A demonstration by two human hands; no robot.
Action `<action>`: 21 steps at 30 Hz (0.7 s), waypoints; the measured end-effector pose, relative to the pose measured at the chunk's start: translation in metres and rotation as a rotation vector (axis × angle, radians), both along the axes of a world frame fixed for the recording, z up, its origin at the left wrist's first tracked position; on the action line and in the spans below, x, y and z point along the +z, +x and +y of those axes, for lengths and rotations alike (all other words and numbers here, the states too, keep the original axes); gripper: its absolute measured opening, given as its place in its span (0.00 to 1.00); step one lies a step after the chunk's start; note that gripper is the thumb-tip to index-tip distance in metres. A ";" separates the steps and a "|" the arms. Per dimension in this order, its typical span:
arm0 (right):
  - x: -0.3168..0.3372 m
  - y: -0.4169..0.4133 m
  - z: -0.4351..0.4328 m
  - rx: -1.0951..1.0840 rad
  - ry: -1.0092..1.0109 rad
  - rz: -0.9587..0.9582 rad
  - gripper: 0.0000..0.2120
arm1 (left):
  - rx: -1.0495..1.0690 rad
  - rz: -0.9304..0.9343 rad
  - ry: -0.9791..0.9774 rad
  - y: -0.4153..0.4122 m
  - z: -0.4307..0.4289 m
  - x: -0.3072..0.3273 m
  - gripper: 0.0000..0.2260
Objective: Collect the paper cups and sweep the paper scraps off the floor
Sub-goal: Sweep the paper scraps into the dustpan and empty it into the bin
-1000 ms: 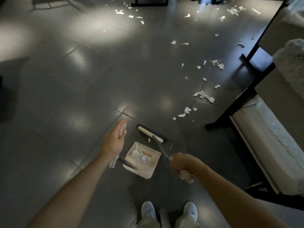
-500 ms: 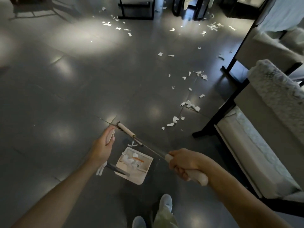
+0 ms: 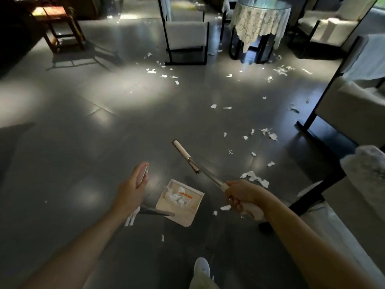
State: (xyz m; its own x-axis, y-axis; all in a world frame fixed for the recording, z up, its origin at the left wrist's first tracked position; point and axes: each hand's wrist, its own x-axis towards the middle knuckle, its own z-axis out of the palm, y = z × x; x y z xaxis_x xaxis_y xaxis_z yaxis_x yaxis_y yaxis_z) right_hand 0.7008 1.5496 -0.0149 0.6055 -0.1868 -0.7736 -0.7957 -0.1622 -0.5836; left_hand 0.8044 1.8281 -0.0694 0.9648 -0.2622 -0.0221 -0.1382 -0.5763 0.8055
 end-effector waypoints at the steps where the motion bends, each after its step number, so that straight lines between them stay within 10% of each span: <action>1: -0.003 0.016 -0.009 0.029 -0.034 -0.011 0.08 | 0.004 -0.006 0.004 0.010 -0.004 -0.001 0.17; 21: -0.085 -0.041 0.116 0.119 -0.153 0.157 0.10 | -0.019 -0.038 0.054 -0.035 0.177 -0.028 0.15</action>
